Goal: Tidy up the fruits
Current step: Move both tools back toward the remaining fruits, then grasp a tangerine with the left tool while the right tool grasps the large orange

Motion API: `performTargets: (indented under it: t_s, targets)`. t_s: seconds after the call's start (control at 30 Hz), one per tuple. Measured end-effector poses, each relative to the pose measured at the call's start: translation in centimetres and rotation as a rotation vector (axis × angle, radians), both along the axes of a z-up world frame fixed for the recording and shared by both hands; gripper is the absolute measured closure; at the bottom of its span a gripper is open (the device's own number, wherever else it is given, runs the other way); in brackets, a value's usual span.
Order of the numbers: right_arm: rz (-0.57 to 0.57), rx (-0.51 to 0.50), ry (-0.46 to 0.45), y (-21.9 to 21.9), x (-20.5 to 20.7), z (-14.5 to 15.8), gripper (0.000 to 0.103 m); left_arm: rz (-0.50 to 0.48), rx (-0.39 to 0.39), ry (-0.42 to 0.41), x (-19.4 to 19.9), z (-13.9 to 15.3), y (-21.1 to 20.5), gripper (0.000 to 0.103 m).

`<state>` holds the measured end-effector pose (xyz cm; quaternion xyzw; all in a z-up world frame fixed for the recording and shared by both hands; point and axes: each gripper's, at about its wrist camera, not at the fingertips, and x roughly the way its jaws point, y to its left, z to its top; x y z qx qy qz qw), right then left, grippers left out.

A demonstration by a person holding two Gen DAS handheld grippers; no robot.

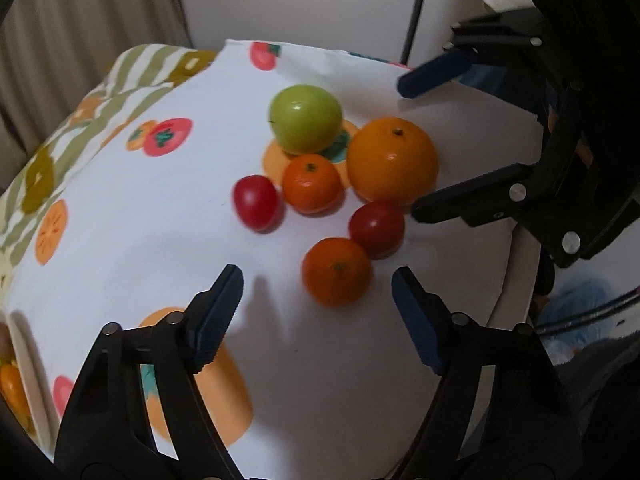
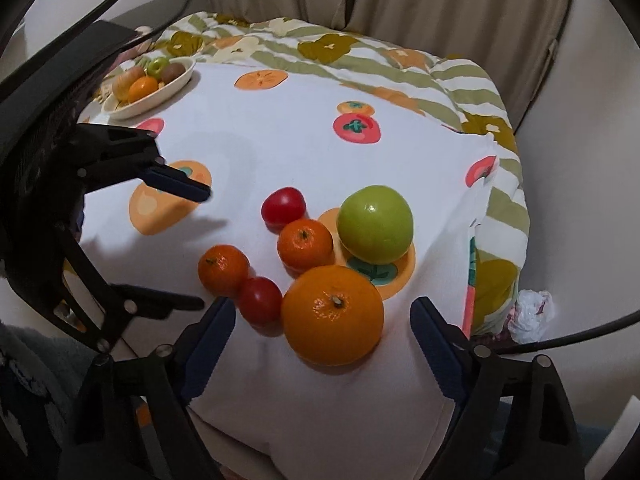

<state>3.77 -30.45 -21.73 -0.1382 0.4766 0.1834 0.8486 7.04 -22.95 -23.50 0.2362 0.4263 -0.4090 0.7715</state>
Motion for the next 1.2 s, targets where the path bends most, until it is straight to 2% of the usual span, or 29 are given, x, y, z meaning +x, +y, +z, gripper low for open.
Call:
performTargets:
  t_s: [0.13,0.3,0.43,0.57,0.67,0.73,0.77,1.2]
  targets:
    - [0.017,-0.011,0.004,-0.1,0.2,-0.5,0.016,-0.012,0.016,0.011,0.4,-0.9,-0.8,0.037]
    - [0.034,-0.006,0.016,-0.4,0.6,-0.8,0.016,-0.019,0.017,0.031,0.8,-1.5,-1.0,0.04]
    - [0.072,-0.004,0.029,-0.4,1.1,-0.9,0.016,-0.032,0.014,0.035,0.9,-1.4,-1.1,0.054]
    - [0.111,-0.022,0.036,-0.1,1.5,-1.0,0.016,-0.035,0.014,0.042,0.8,-1.3,-1.2,0.061]
    - [0.137,-0.033,0.043,0.1,1.5,-1.2,0.018,-0.022,0.014,0.043,0.5,-1.2,-1.1,0.061]
    - [0.15,-0.041,0.06,0.2,1.6,-1.5,0.027,-0.007,0.011,0.05,0.6,-1.2,-0.9,0.061]
    - [0.157,-0.046,0.068,0.3,1.6,-1.8,0.028,-0.001,0.011,0.05,0.5,-1.2,-0.8,0.061]
    - [0.205,-0.066,0.08,0.1,1.0,-2.3,0.03,0.067,0.024,0.059,0.2,-0.9,0.6,0.062]
